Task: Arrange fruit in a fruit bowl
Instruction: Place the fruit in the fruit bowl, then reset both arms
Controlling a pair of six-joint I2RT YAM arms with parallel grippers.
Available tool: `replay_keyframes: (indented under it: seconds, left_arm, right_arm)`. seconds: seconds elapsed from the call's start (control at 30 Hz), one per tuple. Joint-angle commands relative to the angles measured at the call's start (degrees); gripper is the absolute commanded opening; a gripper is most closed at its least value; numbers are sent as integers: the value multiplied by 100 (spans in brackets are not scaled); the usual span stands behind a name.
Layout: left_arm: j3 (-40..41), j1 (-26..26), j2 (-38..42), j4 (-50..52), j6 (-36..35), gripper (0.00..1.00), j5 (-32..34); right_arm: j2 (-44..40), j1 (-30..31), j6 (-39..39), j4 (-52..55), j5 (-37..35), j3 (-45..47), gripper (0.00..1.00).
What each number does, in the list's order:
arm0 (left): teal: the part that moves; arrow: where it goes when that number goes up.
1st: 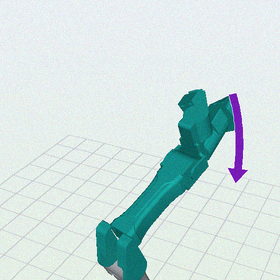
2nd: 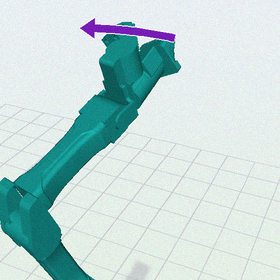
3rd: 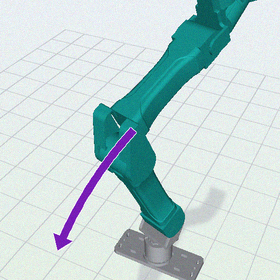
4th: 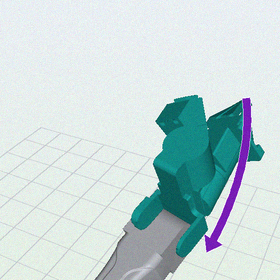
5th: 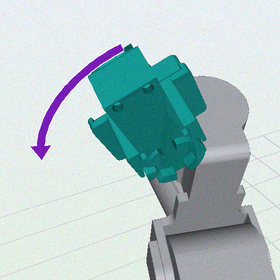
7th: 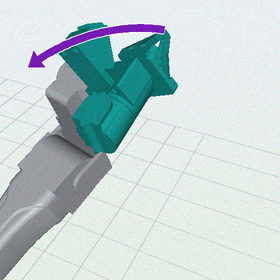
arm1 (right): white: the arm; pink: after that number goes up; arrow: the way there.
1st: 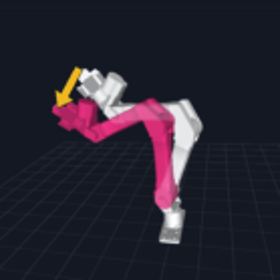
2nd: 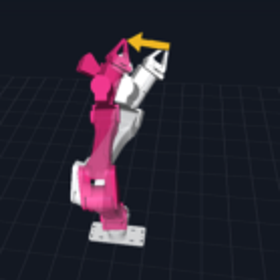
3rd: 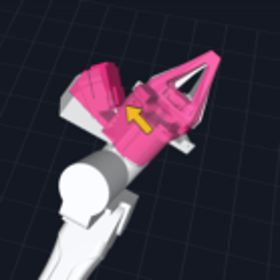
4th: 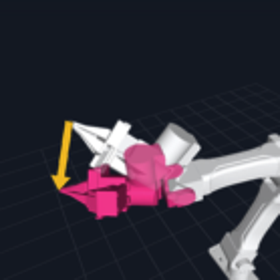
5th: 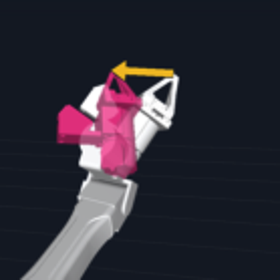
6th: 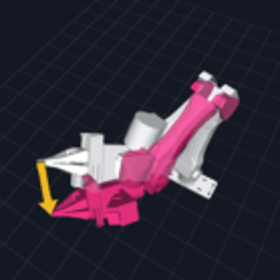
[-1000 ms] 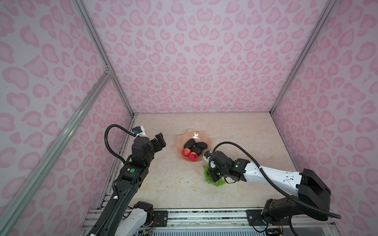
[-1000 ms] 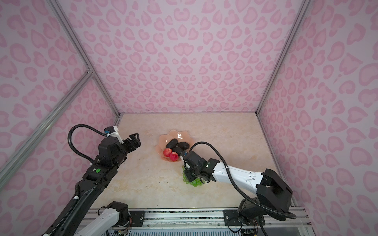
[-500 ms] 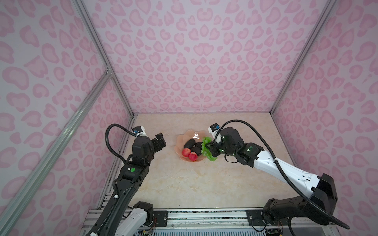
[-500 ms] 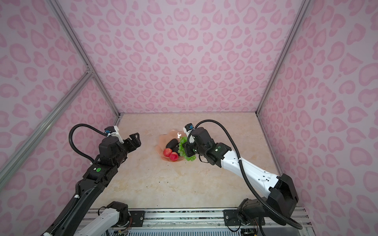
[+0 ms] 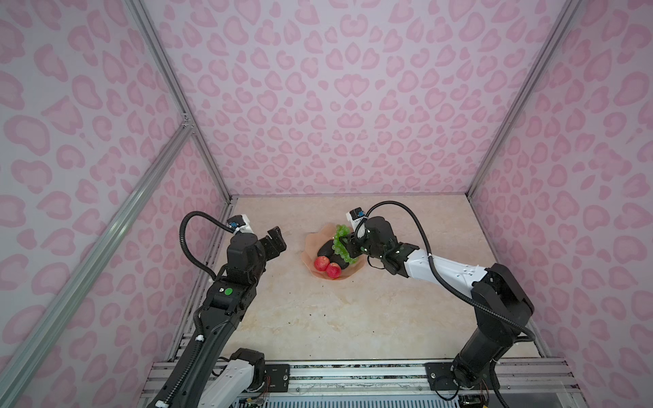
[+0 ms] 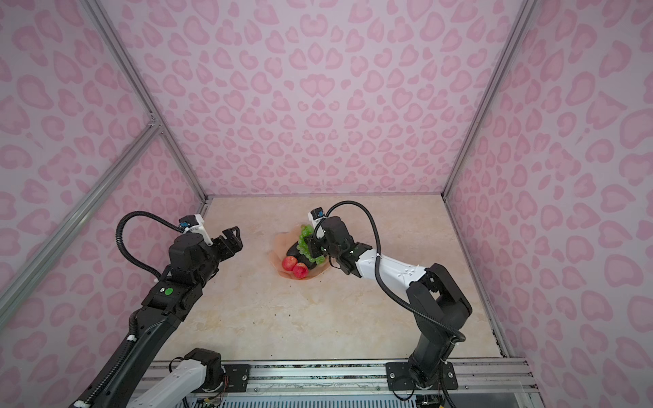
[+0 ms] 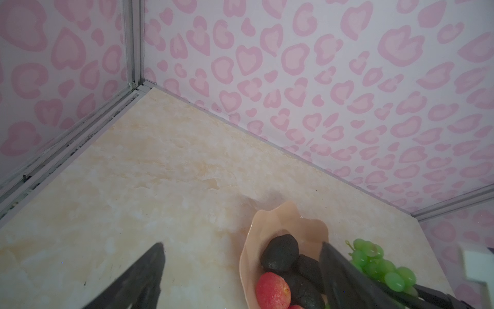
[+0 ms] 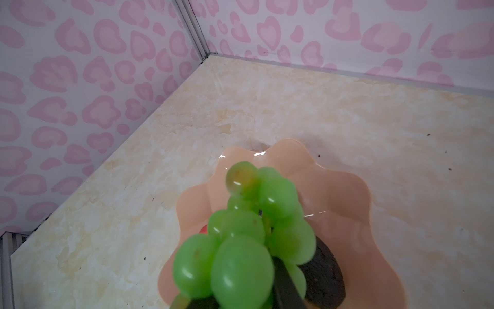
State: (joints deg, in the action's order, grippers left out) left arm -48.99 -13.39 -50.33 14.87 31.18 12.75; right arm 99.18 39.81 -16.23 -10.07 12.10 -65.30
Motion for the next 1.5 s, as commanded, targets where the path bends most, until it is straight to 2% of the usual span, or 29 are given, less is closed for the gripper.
replay_keyframes:
  seconds: [0.0, 0.03, 0.1, 0.2, 0.27, 0.37, 0.43, 0.53, 0.63, 0.7, 0.77, 0.87, 0.97, 1.03, 1.23, 1.37, 1.47]
  left_arm:
    - [-107, 5, -18, -126, -75, 91, -36]
    - [-113, 11, -21, -123, -77, 91, -44]
    - [-118, 10, -29, -121, -88, 91, -45]
    - [-128, 20, -55, -133, -78, 91, -63]
    - [-125, 18, -56, -126, -77, 91, -60]
    - [-113, 27, -65, -147, -85, 91, -37]
    - [-93, 24, -59, -172, -125, 92, -13]
    - [-45, 34, -91, -260, -312, 92, 121]
    - [142, 38, -126, -554, -604, 96, 505]
    - [429, 37, -90, -1124, -869, 100, 1080]
    - [1029, 30, 83, -2134, -1203, 98, 1412]
    - [1966, 63, 180, -3846, -1867, 98, 1546]
    - [2196, 312, -222, -4085, -2153, 98, 1570]
    - [2368, 594, -564, -4270, -2332, 98, 1358]
    - [2851, 1360, -1555, -5454, -2086, 98, 711]
    - [2925, 1440, -2389, -6057, -2218, 98, 556]
    - [3214, 1444, -3062, -7174, -2329, 98, 290]
  right_arm:
    - [245, -3, 45, -1164, 262, 177, 27]
    - [334, -4, 66, -1323, 271, 238, 31]
    - [514, -6, 127, -1577, 290, 305, 48]
    - [706, -8, 216, -1824, 377, 336, 66]
    - [781, 0, 282, -1859, 449, 302, 75]
    - [808, -6, 349, -1806, 495, 190, 82]
    - [694, -30, 347, -1822, 487, 177, 98]
    - [257, -130, 345, -1788, 300, 278, 98]
    - [-402, -374, 415, -1472, 40, 499, 99]
    - [-963, -714, 361, -1056, -85, 752, 99]
    - [-1494, -1050, 390, -775, -258, 1109, 99]
    - [-2369, -1383, 559, -218, -1366, 1728, 99]
    - [-2953, -1745, 610, 162, -2559, 2287, 99]
    - [-3238, -2093, 608, 263, -3065, 2664, 99]
    - [-3336, -2687, 1386, -1607, -4038, 4237, 99]
    - [-3059, -3194, 1378, -2930, -3525, 4767, 99]
    - [-2584, -3561, 1401, -3740, -3064, 4966, 99]
